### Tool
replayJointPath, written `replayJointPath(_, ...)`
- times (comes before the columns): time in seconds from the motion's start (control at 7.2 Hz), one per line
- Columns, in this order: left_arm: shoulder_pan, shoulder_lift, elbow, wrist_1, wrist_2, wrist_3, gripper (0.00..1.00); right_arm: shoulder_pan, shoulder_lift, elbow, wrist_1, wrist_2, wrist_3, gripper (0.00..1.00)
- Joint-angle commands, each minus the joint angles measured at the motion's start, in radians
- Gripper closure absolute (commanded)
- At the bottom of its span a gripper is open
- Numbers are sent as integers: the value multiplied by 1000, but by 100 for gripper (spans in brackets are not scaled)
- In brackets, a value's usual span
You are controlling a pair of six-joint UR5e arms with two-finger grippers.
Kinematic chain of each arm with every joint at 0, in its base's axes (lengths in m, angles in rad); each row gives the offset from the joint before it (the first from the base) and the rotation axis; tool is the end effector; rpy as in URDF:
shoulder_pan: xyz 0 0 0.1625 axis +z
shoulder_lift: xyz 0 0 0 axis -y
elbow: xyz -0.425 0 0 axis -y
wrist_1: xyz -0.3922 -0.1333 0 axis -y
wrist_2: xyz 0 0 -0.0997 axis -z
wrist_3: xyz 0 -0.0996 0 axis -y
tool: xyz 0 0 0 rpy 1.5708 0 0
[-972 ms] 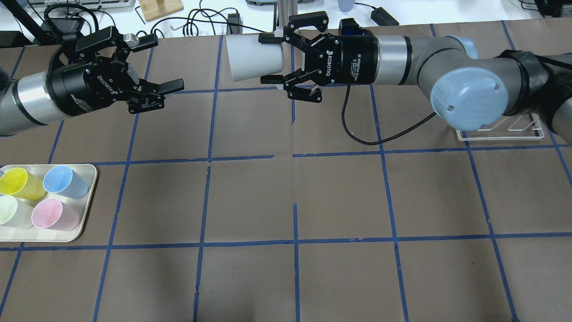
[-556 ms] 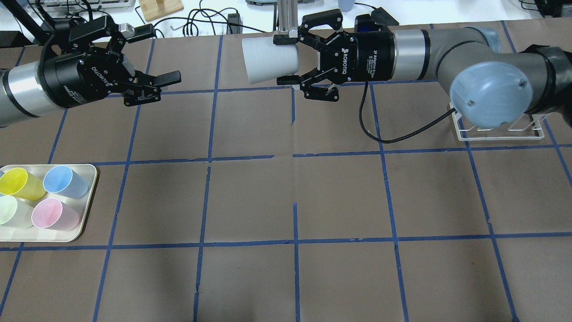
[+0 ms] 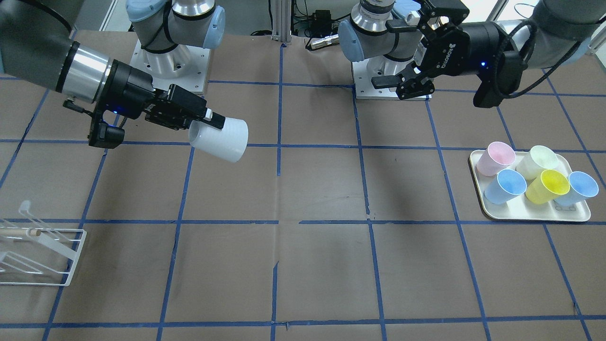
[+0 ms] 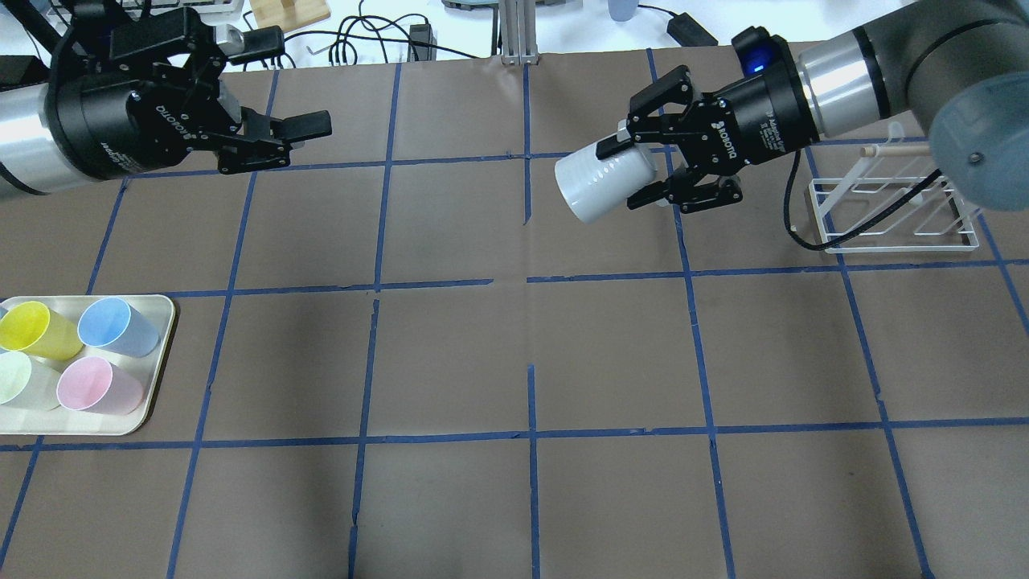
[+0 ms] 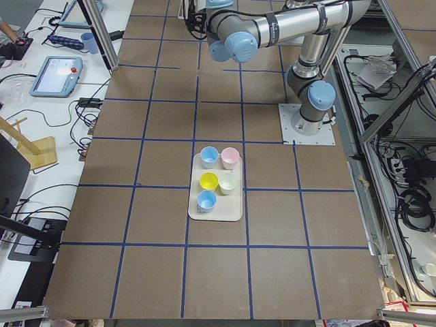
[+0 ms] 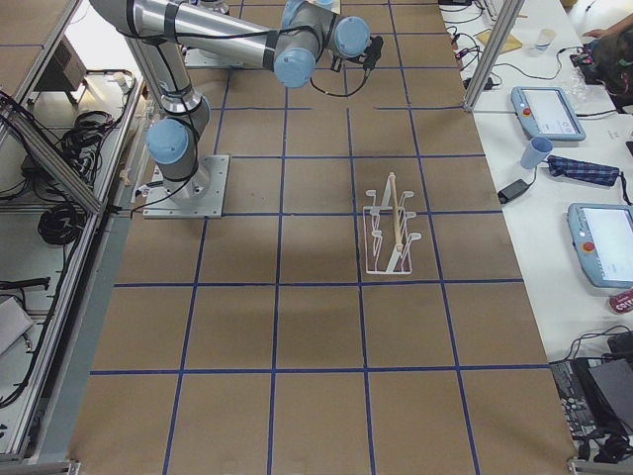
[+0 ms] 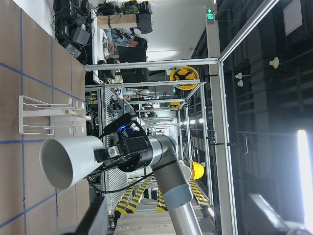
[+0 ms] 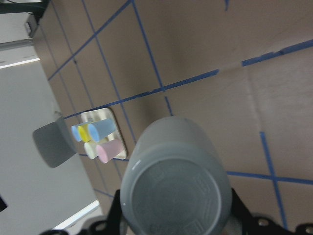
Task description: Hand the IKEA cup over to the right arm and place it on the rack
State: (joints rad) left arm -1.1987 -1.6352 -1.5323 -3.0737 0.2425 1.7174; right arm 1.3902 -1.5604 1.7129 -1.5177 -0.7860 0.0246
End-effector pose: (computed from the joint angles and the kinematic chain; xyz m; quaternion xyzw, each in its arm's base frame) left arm -0.0689 -0.4560 0.4758 -0.0204 -0.7104 0.1111 0.6947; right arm 0.1150 -0.5041 0.4386 0.1332 0.9103 0.0649 0.3866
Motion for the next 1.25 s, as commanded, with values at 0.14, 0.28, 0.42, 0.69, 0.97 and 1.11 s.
replayJointPath(0.14, -7, 34, -26, 343, 282, -22, 0, -2, -6, -67, -6, -333, -64, 70)
replayJointPath(0.28, -9, 44, -49, 474, 364, -126, 0, -3, -6, -75, -16, -480, -140, 72)
replayJointPath(0.42, -9, 47, -58, 560, 430, -203, 0, -3, -13, -75, -60, -603, -207, 73)
replayJointPath(0.69, -27, 58, -63, 811, 571, -571, 0, -26, -33, -75, -166, -784, -229, 73)
replayJointPath(0.97, -134, 64, -77, 1046, 666, -970, 0, -159, -30, -67, -200, -771, -274, 74)
replayJointPath(1.11, -191, 72, -119, 1149, 707, -1049, 1, -219, -18, -64, -209, -766, -322, 76)
